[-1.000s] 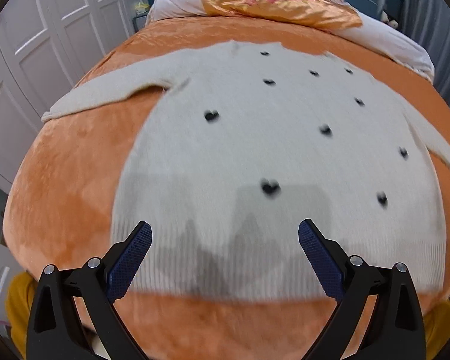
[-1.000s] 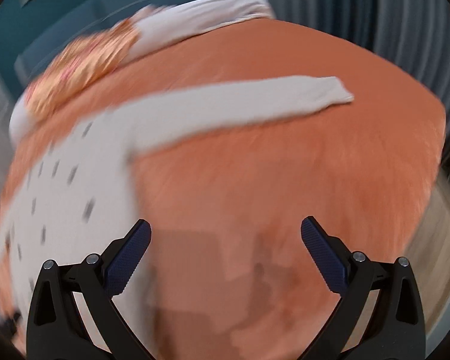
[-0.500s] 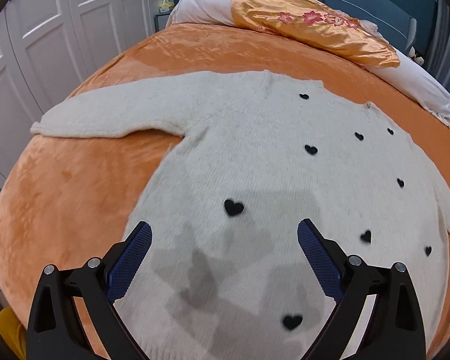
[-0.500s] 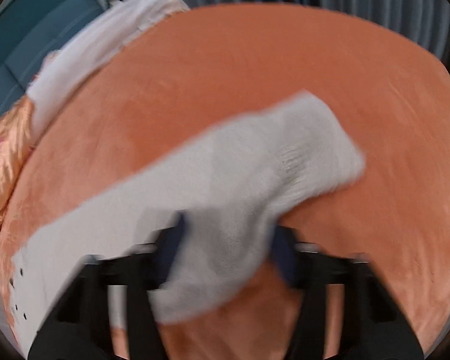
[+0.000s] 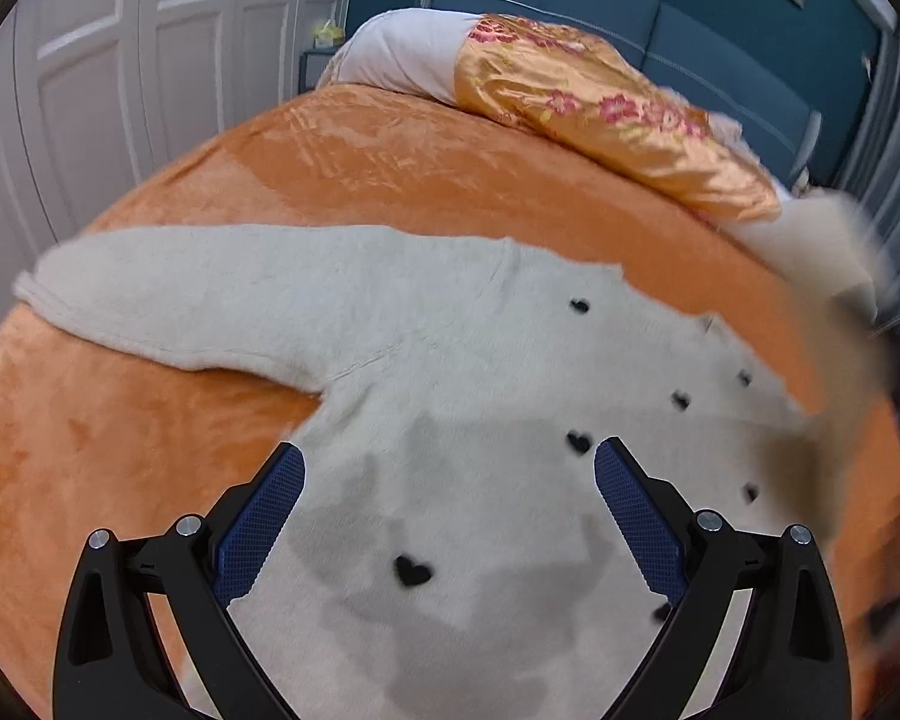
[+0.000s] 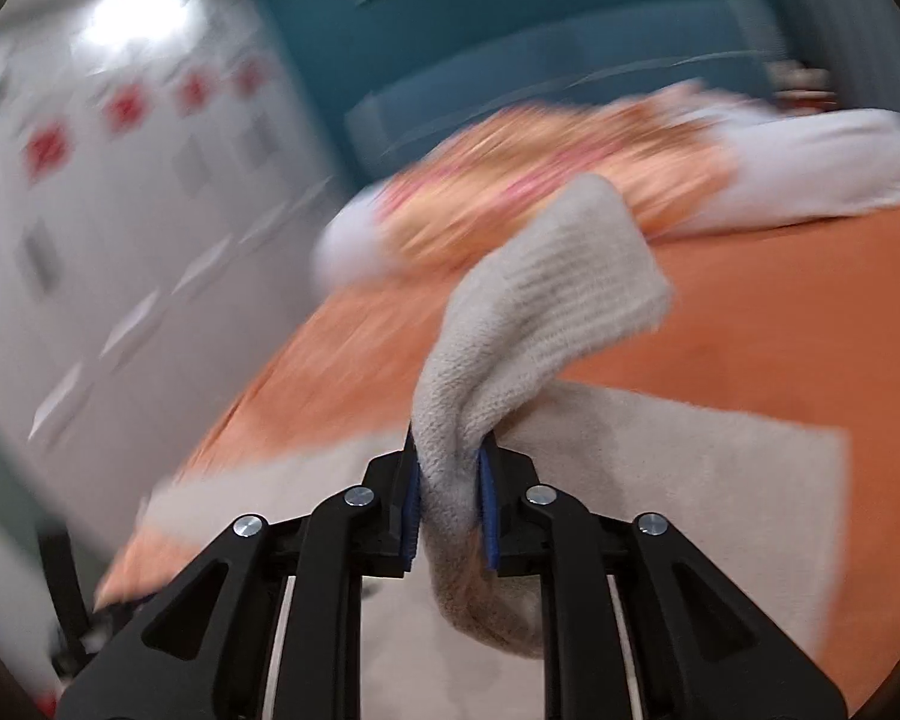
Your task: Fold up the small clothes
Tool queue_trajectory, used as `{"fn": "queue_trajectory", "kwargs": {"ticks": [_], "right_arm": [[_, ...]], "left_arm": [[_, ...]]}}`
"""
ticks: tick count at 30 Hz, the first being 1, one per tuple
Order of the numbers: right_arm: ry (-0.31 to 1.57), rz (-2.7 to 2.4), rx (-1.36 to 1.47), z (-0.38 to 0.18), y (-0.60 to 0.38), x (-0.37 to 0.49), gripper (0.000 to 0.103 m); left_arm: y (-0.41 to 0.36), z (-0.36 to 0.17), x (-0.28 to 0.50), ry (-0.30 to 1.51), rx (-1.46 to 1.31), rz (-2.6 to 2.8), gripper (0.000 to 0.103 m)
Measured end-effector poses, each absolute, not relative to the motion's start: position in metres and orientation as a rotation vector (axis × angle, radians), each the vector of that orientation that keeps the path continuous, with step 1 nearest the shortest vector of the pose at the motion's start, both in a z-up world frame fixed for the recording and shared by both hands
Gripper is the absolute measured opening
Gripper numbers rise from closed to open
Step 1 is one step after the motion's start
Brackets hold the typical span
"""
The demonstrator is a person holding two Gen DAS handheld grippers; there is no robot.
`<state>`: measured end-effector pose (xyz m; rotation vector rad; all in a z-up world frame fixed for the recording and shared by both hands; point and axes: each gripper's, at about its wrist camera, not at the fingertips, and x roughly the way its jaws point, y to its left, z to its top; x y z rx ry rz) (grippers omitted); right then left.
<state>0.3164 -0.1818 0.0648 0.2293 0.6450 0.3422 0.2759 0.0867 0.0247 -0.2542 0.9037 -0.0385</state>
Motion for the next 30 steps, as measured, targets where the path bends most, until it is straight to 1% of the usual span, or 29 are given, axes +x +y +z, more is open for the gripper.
{"fn": "queue_trajectory", "kwargs": {"ticks": [1,2,5,8,10,13,15,16,17,18,19,20,21,22,24,25,27,28,29,30], "right_arm": [[0.718,0.367,0.187,0.037,-0.152,0.327,0.032],[0.772,0.370,0.162,0.016,-0.135,0.331,0.035],[0.850,0.338,0.093,-0.025,-0.111,0.318,0.035],[0.819,0.311,0.147,-0.016,-0.134,0.292,0.037],[0.776,0.221,0.209,-0.004,-0.174,0.268,0.047],[0.735,0.019,0.270,0.007,-0.242,0.247,0.055],[0.727,-0.123,0.287,0.009,-0.280,0.242,0.060],[0.729,-0.175,0.301,0.007,-0.292,0.242,0.060],[0.740,-0.232,0.335,0.004,-0.311,0.244,0.061],[0.746,-0.273,0.368,-0.001,-0.326,0.249,0.061],[0.754,-0.296,0.381,-0.009,-0.335,0.251,0.061],[0.777,-0.315,0.378,-0.014,-0.343,0.261,0.061],[0.813,-0.316,0.357,-0.021,-0.346,0.274,0.058],[0.844,-0.299,0.338,-0.026,-0.346,0.287,0.040],[0.856,-0.273,0.324,-0.025,-0.345,0.307,0.011],[0.776,-0.264,0.348,-0.008,-0.349,0.305,0.005],[0.610,-0.235,0.431,0.024,-0.360,0.285,0.003],[0.535,-0.241,0.462,0.035,-0.367,0.270,0.000],[0.499,-0.277,0.466,0.038,-0.370,0.264,0.000],[0.504,-0.318,0.467,0.032,-0.378,0.258,0.000]], "left_arm": [[0.089,0.022,0.281,0.914,-0.281,-0.042,0.095],[0.092,0.019,0.286,0.925,-0.309,-0.053,0.095],[0.098,0.004,0.304,0.966,-0.408,-0.095,0.095],[0.098,-0.010,0.318,0.988,-0.438,-0.116,0.095],[0.094,-0.026,0.331,1.027,-0.422,-0.102,0.095],[0.095,-0.046,0.343,1.078,-0.435,-0.072,0.095],[0.100,-0.053,0.345,1.078,-0.464,-0.055,0.093],[0.100,-0.054,0.345,1.070,-0.468,-0.047,0.083],[0.100,-0.053,0.346,1.062,-0.456,-0.034,0.075],[0.099,-0.051,0.349,1.056,-0.433,-0.028,0.059],[0.098,-0.050,0.352,1.053,-0.423,-0.042,0.039],[0.096,-0.049,0.356,1.055,-0.421,-0.052,0.031],[0.094,-0.046,0.361,1.055,-0.418,-0.059,0.020],[0.093,-0.043,0.365,1.046,-0.416,-0.073,0.007],[0.086,-0.026,0.373,0.998,-0.400,-0.109,0.006],[0.085,-0.017,0.375,0.968,-0.394,-0.119,0.006],[0.080,0.020,0.373,0.836,-0.398,-0.171,0.006],[0.077,0.032,0.370,0.791,-0.398,-0.182,0.006],[0.075,0.039,0.368,0.756,-0.394,-0.185,0.006],[0.071,0.041,0.366,0.739,-0.376,-0.177,0.006]]}}
